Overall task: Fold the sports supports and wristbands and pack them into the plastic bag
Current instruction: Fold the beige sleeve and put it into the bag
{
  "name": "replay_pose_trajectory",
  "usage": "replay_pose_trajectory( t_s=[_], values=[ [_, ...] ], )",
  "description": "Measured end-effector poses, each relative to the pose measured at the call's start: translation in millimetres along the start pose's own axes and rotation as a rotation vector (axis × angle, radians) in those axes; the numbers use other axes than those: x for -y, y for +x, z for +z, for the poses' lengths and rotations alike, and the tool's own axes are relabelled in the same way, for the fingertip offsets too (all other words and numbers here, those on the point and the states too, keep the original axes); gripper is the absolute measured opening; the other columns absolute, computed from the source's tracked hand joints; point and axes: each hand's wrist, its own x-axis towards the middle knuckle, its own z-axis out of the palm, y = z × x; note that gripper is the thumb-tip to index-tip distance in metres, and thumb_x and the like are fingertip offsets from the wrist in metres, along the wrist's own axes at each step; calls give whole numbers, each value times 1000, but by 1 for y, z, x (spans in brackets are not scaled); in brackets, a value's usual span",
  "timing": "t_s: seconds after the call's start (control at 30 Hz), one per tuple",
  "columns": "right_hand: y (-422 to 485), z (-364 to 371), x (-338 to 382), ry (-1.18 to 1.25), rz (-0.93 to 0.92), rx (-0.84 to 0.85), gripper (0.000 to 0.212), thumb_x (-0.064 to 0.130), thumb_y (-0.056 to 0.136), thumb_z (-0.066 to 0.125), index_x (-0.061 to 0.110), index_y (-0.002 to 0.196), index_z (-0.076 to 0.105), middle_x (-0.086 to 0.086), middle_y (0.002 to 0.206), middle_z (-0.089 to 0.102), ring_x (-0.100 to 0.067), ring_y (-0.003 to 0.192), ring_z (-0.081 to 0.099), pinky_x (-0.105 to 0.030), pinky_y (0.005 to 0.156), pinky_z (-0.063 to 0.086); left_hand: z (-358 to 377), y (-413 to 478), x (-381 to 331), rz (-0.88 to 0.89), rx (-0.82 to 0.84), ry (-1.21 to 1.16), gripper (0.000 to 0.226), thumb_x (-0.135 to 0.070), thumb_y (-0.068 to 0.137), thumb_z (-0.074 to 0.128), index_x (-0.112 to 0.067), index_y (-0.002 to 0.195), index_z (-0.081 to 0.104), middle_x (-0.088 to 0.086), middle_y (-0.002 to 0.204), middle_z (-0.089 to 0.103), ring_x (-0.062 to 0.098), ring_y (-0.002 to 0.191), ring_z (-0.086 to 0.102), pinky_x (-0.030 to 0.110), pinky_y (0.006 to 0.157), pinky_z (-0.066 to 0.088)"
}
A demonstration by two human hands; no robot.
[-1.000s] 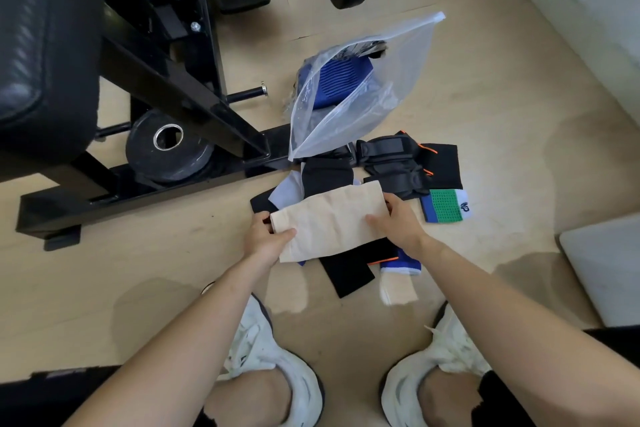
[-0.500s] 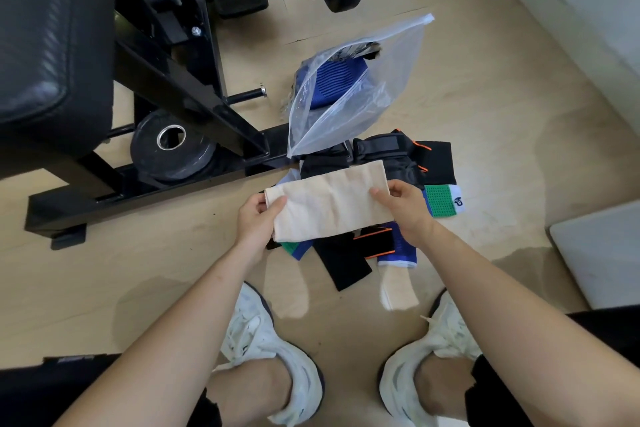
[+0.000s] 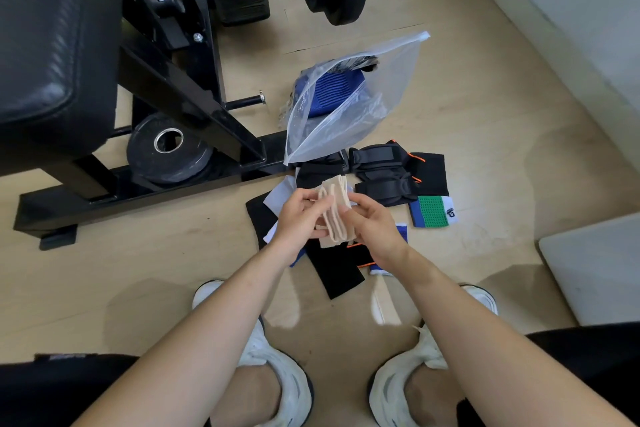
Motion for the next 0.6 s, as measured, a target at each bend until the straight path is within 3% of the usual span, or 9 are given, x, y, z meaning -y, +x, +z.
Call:
replay_pose_trajectory(
  t_s=[0.17, 0.27, 0.33, 0.4, 0.43, 0.5, 0.6],
  values=[
    [-4, -2, 3, -156, -67, -48, 43, 22, 82, 81, 19, 121, 63, -2, 107, 72, -8, 95, 68, -24, 78, 58, -8, -4, -8, -61, 206, -71, 41, -42, 101, 46, -16, 122, 69, 9, 114, 73, 25, 100, 73, 45, 86, 61],
    [-1, -10, 4, -126, -67, -93, 32, 15, 85, 76, 14, 116, 66, -6, 105, 73, -14, 94, 69, -35, 84, 59, -14, -2, -7, -38, 201, 7, 36, -40, 103, 46, -20, 116, 74, 5, 109, 75, 24, 95, 72, 34, 78, 59],
    [2, -17, 7, -68, -17, -88, 30, 16, 86, 74, 16, 115, 68, -8, 108, 73, -25, 102, 69, -48, 92, 56, -17, 1, -4, 4, 11, 16, 24, -32, 97, 59, -18, 106, 76, 4, 97, 75, 22, 87, 67, 27, 68, 54],
    [4, -25, 12, 48, 64, -8, 32, 18, 88, 71, 14, 120, 67, -12, 117, 70, -31, 107, 67, -52, 94, 54, -19, 4, 2, 19, -144, 46, 19, -30, 94, 64, -18, 107, 72, 0, 100, 71, 17, 92, 63, 27, 73, 52],
    [4, -28, 16, 119, 109, 49, 33, 17, 90, 69, 13, 123, 65, -13, 120, 69, -30, 106, 67, -50, 92, 54, -20, 4, 5, -13, -140, 62, 22, -33, 94, 64, -21, 112, 69, -2, 108, 69, 18, 100, 64, 30, 81, 54],
    [1, -32, 23, 202, 160, 113, 33, 16, 94, 65, 11, 126, 62, -11, 120, 69, -26, 104, 68, -45, 87, 55, -22, 4, 11, -152, 20, 12, 32, -46, 94, 63, -26, 120, 64, 0, 120, 69, 21, 112, 65, 39, 95, 54],
    [0, -34, 18, 167, 158, 29, 31, 17, 94, 65, 11, 124, 63, -9, 116, 71, -26, 103, 69, -40, 82, 56, -18, -1, 8, -230, 251, -16, 37, -47, 94, 64, -24, 123, 63, 4, 119, 73, 21, 109, 70, 41, 94, 57]
  ],
)
